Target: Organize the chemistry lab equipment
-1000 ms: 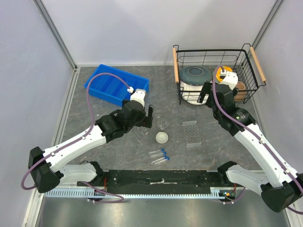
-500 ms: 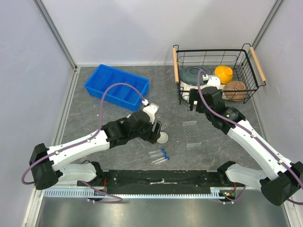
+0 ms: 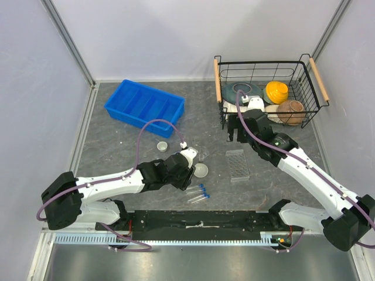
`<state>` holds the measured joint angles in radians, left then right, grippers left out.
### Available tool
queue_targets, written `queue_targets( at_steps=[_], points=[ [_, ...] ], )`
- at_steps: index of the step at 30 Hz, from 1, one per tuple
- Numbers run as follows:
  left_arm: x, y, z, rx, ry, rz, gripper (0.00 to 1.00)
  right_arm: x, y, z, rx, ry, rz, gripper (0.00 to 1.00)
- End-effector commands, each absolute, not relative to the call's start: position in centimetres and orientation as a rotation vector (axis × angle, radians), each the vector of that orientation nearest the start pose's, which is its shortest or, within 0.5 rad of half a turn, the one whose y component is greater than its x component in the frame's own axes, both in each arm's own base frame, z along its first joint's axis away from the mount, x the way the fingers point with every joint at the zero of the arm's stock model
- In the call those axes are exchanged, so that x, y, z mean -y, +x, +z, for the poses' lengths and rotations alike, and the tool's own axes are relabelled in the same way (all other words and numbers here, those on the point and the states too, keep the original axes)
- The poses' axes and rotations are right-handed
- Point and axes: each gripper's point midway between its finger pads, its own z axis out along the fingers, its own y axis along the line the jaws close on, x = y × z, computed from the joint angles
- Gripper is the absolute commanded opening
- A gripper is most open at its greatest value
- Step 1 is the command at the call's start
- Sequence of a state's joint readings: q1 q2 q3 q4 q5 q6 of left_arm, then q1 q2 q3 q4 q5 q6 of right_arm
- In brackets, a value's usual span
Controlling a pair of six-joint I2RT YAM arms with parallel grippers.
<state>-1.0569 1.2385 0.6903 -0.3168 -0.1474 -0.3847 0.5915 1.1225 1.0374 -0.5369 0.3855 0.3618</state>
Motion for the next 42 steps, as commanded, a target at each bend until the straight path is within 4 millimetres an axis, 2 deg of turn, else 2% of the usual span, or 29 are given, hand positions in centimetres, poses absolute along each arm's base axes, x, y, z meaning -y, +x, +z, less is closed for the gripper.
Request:
queue_targets(
  at_steps=[1, 10, 26, 35, 42],
  points=[
    [27.6, 16.4, 7.4, -2.284, 0.744, -0.523, 0.52, -15.1, 30.2, 21.6, -2.139, -0.080, 0.150, 0.98],
    [28.0, 15.7, 4.7, -2.320, 0.835, -0.429, 0.55, -15.6, 30.0, 20.9, -2.158, -0.099, 0.135, 0.98],
    [27.6, 15.7, 3.5, -2.312, 0.894, -0.356, 0.54, -15.7, 29.8, 20.1, -2.173, -0.114, 0.101, 0.98],
    [28.0, 15.3, 2.8, -2.328, 0.926, -0.359, 0.51, -15.7, 29.6, 19.6, -2.181, -0.120, 0.094, 0.98],
    [28.7, 14.5, 1.6, -2.364, 0.983, -0.359, 0.42, -15.6, 29.5, 19.6, -2.178, -0.113, 0.092, 0.98]
  ],
)
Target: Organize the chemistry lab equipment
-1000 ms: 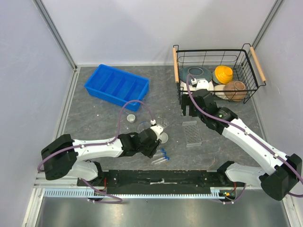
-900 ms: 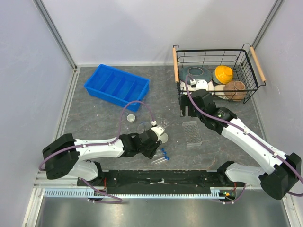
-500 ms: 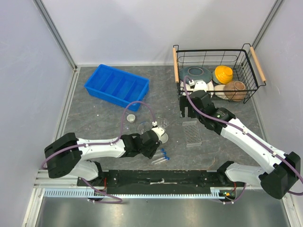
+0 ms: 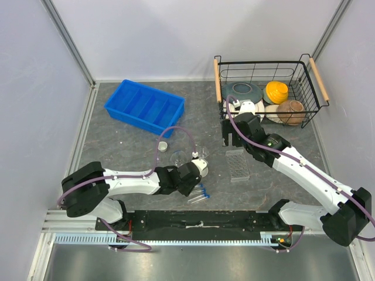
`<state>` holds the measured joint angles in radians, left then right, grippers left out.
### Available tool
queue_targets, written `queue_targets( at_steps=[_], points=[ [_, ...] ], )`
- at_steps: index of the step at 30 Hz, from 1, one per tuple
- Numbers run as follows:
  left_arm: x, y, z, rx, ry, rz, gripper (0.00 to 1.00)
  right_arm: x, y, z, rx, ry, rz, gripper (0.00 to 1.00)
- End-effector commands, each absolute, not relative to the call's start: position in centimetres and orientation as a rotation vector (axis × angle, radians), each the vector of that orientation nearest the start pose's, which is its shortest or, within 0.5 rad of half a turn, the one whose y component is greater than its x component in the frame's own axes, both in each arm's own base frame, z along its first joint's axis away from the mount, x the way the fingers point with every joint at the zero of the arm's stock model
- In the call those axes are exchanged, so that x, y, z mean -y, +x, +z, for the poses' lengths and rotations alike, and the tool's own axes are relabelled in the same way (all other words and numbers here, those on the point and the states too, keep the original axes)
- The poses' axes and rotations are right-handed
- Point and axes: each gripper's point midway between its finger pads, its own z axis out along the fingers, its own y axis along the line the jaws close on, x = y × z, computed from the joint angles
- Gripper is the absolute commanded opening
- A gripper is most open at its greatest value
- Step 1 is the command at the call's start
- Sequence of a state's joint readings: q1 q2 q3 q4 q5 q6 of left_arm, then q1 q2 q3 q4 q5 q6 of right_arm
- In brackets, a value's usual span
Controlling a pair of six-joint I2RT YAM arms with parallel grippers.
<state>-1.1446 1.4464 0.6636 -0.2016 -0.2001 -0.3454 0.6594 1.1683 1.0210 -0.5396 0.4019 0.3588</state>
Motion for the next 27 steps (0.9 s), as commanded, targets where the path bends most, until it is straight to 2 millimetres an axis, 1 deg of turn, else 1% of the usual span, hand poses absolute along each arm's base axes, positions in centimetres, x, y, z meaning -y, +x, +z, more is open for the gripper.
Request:
queue_targets(
  at_steps=[1, 2, 3, 5, 6, 11, 13, 15, 21, 23, 27],
  points=[
    [28.7, 14.4, 1.5, -2.370, 0.985, -0.357, 0.40, -15.5, 29.4, 19.6, -2.180, -0.112, 0.092, 0.98],
    [28.7, 14.2, 1.1, -2.380, 0.999, -0.349, 0.38, -15.5, 29.4, 19.5, -2.181, -0.110, 0.090, 0.98],
    [28.8, 14.1, 1.1, -2.382, 1.005, -0.351, 0.33, -15.5, 29.3, 19.5, -2.179, -0.107, 0.092, 0.98],
    [28.8, 13.8, 0.8, -2.388, 1.020, -0.343, 0.29, -15.4, 29.2, 19.4, -2.181, -0.108, 0.093, 0.98],
    [28.9, 13.8, 0.8, -2.389, 1.022, -0.344, 0.24, -15.4, 29.1, 19.3, -2.181, -0.103, 0.093, 0.98],
    [29.0, 13.6, 0.6, -2.395, 1.041, -0.339, 0.16, -15.2, 28.7, 19.2, -2.183, -0.097, 0.097, 0.98],
    [29.1, 13.4, 0.5, -2.398, 1.055, -0.336, 0.11, -15.0, 28.6, 19.2, -2.182, -0.090, 0.099, 0.98],
    [29.0, 13.3, 0.5, -2.400, 1.063, -0.328, 0.09, -15.0, 28.6, 19.5, -2.176, -0.083, 0.107, 0.98],
    [29.3, 13.1, 1.9, -2.364, 1.090, -0.324, 0.03, -14.9, 28.2, 20.0, -2.176, -0.069, 0.117, 0.98],
    [29.5, 13.2, 2.7, -2.337, 1.099, -0.324, 0.02, -14.8, 28.1, 20.1, -2.178, -0.065, 0.122, 0.98],
    [29.4, 13.6, 3.7, -2.310, 1.116, -0.301, 0.02, -14.6, 27.7, 20.4, -2.176, -0.056, 0.125, 0.98]
  ],
)
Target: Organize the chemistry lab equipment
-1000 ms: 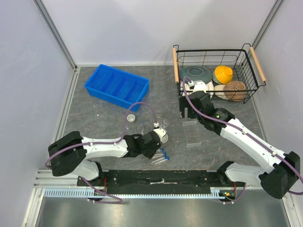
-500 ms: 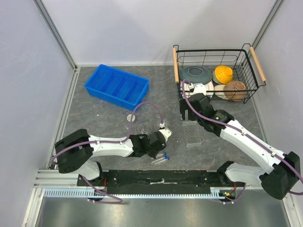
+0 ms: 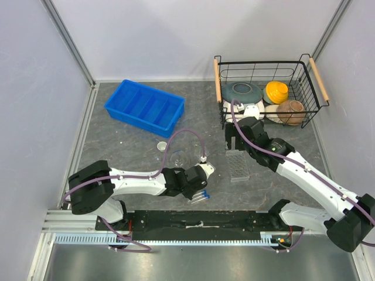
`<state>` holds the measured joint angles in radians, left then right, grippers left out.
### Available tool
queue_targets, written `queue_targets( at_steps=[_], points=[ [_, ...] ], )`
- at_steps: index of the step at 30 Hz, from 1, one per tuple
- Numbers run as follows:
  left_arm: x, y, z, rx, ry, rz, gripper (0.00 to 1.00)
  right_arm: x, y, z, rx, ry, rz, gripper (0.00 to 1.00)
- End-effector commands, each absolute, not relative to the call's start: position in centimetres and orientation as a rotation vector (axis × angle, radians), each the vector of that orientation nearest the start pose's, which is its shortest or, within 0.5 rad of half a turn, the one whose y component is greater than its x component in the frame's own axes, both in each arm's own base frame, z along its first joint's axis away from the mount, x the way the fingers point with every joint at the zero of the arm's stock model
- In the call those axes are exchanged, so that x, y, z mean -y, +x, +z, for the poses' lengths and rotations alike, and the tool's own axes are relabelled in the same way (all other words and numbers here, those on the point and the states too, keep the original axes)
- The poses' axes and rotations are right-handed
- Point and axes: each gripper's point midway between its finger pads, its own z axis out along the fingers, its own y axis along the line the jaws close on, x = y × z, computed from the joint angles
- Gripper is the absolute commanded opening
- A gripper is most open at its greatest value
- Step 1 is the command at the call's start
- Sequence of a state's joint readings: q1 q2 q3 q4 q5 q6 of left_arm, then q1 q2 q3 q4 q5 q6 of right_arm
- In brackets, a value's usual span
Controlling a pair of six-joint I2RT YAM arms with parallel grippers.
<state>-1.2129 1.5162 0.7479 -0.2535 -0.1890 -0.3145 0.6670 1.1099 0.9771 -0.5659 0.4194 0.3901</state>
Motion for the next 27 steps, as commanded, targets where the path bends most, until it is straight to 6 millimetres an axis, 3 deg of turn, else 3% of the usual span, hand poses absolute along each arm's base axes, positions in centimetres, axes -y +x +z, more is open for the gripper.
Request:
queue_targets(
  at_steps=[1, 11, 18, 24, 27],
  points=[
    [29.0, 13.6, 3.7, -2.311, 1.129, -0.278, 0.02, -14.5, 27.6, 20.3, -2.180, -0.056, 0.123, 0.98],
    [28.9, 14.4, 6.0, -2.248, 1.137, -0.186, 0.02, -14.7, 26.1, 20.2, -2.196, -0.079, 0.191, 0.98],
    [30.2, 13.0, 9.1, -2.181, 1.221, -0.247, 0.02, -16.3, 23.9, 19.6, -2.240, -0.146, 0.350, 0.98],
    [32.6, 10.3, 14.8, -2.050, 1.244, -0.587, 0.02, -17.3, 21.0, 20.5, -2.240, -0.205, 0.533, 0.98],
    [33.3, 8.8, 17.4, -1.957, 1.260, -0.756, 0.02, -18.2, 19.0, 22.2, -2.201, -0.249, 0.681, 0.98]
  ],
)
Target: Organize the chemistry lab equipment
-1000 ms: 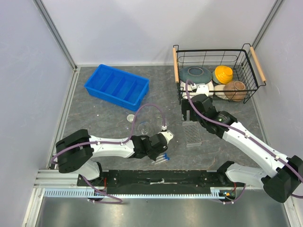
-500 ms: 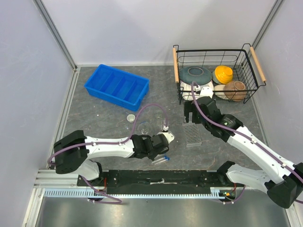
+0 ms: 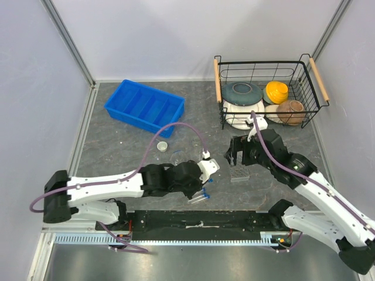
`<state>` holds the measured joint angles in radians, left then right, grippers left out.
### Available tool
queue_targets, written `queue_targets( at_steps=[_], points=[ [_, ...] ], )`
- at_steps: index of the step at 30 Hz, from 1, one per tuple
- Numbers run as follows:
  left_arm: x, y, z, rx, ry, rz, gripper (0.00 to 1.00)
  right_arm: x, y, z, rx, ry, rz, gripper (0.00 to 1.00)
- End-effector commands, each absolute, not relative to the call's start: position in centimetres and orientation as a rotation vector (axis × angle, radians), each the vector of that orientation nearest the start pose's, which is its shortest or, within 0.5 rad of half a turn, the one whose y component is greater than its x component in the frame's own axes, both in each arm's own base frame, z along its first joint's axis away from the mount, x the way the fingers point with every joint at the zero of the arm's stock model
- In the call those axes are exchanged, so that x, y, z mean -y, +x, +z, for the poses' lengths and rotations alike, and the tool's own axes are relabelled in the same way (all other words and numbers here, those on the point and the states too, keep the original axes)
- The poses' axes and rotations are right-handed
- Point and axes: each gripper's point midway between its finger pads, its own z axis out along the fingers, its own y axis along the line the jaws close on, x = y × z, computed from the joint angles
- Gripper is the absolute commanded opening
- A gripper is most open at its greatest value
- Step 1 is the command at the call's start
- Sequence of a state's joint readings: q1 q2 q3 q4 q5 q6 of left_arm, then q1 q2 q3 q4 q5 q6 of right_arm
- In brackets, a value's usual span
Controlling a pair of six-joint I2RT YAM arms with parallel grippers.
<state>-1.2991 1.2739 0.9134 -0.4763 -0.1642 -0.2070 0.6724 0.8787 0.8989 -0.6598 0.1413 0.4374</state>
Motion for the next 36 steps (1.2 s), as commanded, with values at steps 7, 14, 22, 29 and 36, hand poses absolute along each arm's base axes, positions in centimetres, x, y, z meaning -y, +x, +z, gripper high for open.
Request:
queue_targets(
  at_steps=[7, 14, 22, 29, 36],
  points=[
    [34.7, 5.6, 22.2, -1.758, 1.323, -1.105, 0.02, -20.9, 13.4, 27.0, -2.067, -0.417, 1.092, 0.91],
    [35.7, 4.7, 24.6, -1.622, 1.330, -1.388, 0.02, -22.1, 10.5, 28.8, -1.988, -0.503, 1.303, 0.84],
    [35.2, 5.8, 25.5, -1.534, 1.306, -1.562, 0.02, -22.2, 9.4, 28.1, -1.993, -0.527, 1.359, 0.75],
    [35.4, 6.8, 25.1, -1.545, 1.289, -1.593, 0.02, -22.7, 9.2, 28.0, -1.980, -0.536, 1.410, 0.64],
    [35.7, 7.2, 24.7, -1.551, 1.284, -1.608, 0.02, -23.0, 9.3, 28.0, -1.974, -0.537, 1.430, 0.55]
  ],
)
